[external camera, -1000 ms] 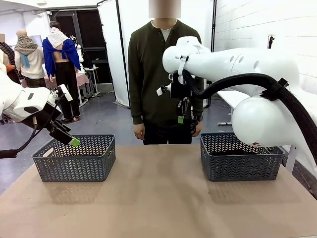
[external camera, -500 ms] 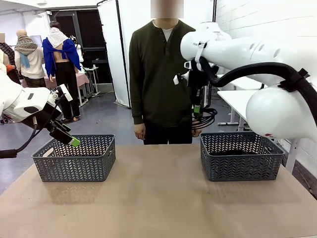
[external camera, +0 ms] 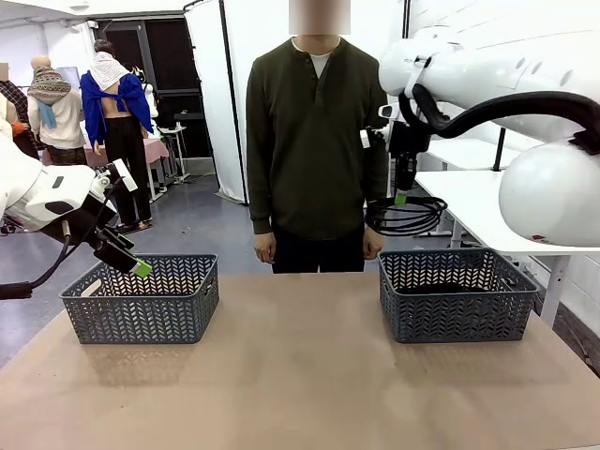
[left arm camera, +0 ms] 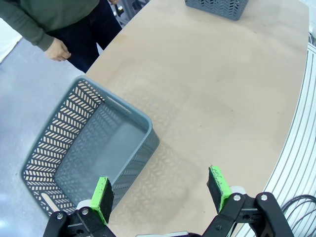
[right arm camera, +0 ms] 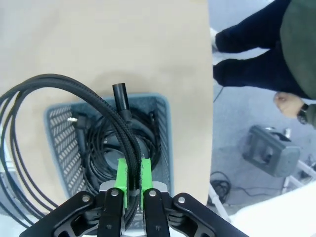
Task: Organize the cables according to human instructions.
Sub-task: Pick up a bundle of cables and place it in the basket indicated by the human.
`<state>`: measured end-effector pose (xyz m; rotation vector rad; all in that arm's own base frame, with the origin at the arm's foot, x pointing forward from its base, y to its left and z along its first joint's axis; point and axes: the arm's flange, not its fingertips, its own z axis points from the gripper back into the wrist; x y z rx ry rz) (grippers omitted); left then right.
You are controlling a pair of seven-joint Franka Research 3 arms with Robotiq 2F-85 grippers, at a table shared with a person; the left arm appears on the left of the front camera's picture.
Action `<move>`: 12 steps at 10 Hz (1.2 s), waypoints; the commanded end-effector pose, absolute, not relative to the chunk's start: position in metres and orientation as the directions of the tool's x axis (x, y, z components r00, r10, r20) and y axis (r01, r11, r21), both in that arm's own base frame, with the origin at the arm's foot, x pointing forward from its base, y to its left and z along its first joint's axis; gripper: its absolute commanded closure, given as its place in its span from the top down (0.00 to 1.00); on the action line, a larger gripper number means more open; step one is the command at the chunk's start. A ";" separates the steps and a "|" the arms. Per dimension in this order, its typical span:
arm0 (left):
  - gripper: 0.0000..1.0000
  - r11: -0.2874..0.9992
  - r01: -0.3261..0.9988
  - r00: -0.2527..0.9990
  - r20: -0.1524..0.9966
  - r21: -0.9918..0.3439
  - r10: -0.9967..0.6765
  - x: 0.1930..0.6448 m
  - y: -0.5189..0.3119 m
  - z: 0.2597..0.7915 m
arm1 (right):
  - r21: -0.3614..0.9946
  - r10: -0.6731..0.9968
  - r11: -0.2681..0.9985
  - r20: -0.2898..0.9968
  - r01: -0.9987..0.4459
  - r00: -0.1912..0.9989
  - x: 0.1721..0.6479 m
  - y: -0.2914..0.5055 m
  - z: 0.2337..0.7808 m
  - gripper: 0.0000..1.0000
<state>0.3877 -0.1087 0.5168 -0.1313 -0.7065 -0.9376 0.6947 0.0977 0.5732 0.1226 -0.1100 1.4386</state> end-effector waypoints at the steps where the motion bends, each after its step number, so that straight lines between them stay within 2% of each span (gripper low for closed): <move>1: 1.00 0.595 0.782 0.380 0.614 0.185 -0.692 0.389 -0.106 0.515 | 0.024 0.987 0.030 0.160 -0.999 0.033 0.670 0.083 0.565 0.00; 6: 1.00 0.595 0.782 0.380 0.614 0.185 -0.692 0.389 -0.106 0.515 | -0.035 0.991 -0.106 0.072 -0.994 -0.109 0.664 0.063 0.542 0.00; 9: 1.00 0.595 0.782 0.380 0.614 0.185 -0.692 0.389 -0.106 0.515 | 0.007 0.996 -0.084 0.038 -0.996 -0.083 0.665 0.069 0.538 0.00; 10: 1.00 0.595 0.782 0.380 0.614 0.185 -0.692 0.389 -0.106 0.515 | -0.004 0.994 -0.085 0.065 -0.996 -0.085 0.682 0.068 0.543 0.00; 12: 1.00 0.595 0.782 0.380 0.614 0.185 -0.692 0.389 -0.106 0.515 | -0.004 0.994 -0.085 0.065 -0.996 -0.085 0.682 0.068 0.543 0.00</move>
